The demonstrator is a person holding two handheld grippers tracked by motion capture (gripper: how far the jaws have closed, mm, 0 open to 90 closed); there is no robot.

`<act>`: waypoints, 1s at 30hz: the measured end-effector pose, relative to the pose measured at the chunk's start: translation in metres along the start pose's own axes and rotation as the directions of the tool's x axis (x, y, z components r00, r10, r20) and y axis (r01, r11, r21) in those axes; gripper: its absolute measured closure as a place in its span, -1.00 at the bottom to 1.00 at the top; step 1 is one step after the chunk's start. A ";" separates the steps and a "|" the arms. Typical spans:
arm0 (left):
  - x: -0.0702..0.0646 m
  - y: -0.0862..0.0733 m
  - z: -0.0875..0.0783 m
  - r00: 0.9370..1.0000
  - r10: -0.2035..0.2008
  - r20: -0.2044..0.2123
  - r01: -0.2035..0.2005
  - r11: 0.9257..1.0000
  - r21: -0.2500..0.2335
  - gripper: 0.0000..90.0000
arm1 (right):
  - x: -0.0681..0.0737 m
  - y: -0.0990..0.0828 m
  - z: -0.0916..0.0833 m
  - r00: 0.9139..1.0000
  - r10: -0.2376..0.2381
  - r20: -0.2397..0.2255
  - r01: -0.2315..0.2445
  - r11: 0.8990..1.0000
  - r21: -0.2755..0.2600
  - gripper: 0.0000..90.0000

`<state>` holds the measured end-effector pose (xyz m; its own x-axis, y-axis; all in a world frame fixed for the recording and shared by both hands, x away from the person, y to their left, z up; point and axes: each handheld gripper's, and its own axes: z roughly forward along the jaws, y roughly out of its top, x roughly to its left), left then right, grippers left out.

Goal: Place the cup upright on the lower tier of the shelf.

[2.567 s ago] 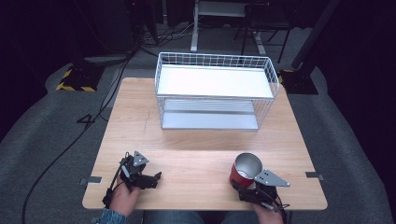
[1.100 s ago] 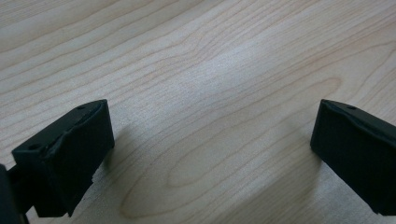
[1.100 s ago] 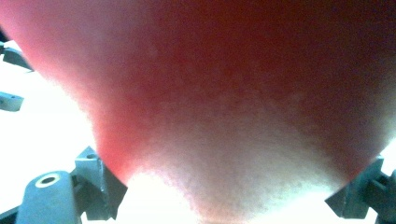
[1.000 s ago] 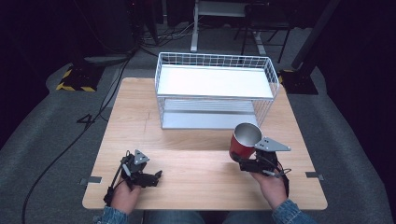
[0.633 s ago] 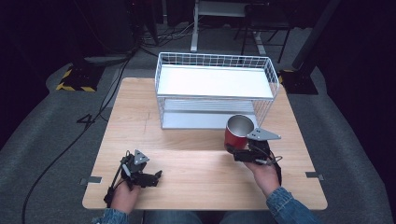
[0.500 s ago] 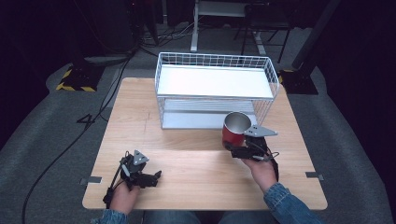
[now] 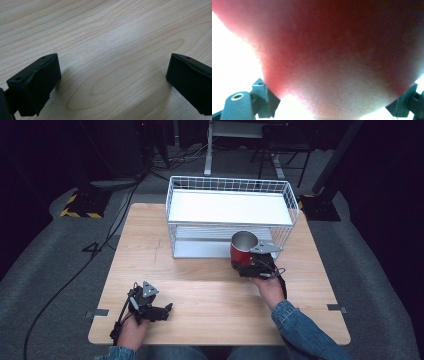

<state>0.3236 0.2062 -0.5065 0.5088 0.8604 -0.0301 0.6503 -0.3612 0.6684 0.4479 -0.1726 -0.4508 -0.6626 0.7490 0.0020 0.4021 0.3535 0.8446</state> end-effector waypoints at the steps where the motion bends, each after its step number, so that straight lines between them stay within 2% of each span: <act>1: 0.000 0.000 0.000 1.000 0.000 0.000 0.000 1.000 0.000 -1.00 | 0.000 0.001 0.003 1.000 0.003 0.000 -0.003 1.000 0.001 -0.62; 21: -0.001 -0.001 -0.001 1.000 -0.005 -0.007 0.005 1.000 0.003 -1.00 | -0.005 0.022 0.054 1.000 0.002 0.003 -0.002 1.000 -0.007 -0.62; 30: -0.001 -0.001 -0.001 1.000 -0.008 -0.009 0.008 1.000 0.002 -1.00 | -0.009 0.029 0.076 1.000 -0.003 0.013 0.003 1.000 -0.029 -0.62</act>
<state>0.3219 0.2061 -0.5063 0.4987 0.8663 -0.0283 0.6551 -0.3554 0.6667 0.5137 -0.1267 -0.4669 -0.6554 0.7552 -0.0074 0.3812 0.3393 0.8600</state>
